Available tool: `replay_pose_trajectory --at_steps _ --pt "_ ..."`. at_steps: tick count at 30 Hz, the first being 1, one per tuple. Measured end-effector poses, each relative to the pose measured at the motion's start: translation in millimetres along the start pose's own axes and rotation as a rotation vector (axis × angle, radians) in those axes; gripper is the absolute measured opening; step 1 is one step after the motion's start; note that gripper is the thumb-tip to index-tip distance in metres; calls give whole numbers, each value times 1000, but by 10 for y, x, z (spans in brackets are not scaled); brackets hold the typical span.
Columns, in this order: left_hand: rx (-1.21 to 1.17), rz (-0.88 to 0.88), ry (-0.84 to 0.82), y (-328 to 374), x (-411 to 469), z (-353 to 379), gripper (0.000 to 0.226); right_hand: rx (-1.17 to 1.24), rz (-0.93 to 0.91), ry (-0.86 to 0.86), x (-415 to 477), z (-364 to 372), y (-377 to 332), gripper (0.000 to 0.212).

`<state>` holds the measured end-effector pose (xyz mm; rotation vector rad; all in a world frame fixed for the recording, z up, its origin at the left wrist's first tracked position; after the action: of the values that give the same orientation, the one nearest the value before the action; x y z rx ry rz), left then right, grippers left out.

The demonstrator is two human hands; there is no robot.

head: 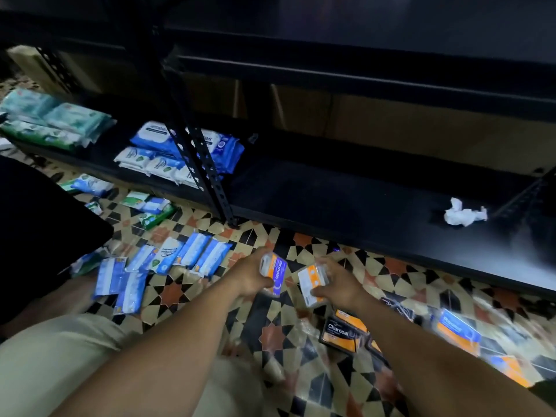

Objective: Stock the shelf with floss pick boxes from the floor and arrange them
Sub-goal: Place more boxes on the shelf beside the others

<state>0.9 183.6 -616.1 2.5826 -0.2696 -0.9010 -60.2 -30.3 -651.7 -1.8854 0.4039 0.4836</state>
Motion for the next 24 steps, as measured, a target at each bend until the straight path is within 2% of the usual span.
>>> replay_pose_trajectory --at_steps 3,6,11,15,21,24 --pt "2 -50 -52 -99 62 127 88 12 32 -39 71 138 100 79" --pt "20 -127 -101 -239 84 182 91 -81 7 -26 95 140 148 81" --pt "90 -155 -89 -276 80 165 76 -82 3 34 72 -21 130 60" --pt "146 -103 -64 -67 34 79 68 -155 14 24 0 -109 -21 48" --pt "316 51 34 577 -156 -370 63 -383 -25 -96 -231 -285 -581 59" --pt "390 131 129 976 -299 -701 58 -485 -125 -52 -449 -525 -1107 53"
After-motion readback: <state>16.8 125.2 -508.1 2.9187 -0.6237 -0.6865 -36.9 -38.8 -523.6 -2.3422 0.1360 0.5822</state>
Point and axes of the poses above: each hand's wrist, its own x-axis towards the middle knuckle, its own z-axis out of the palm, y = z × x, the point moved 8 cm from there along x, towards the middle knuckle, and after that the axes turned 12 degrees about x, right-handed, at the moved point
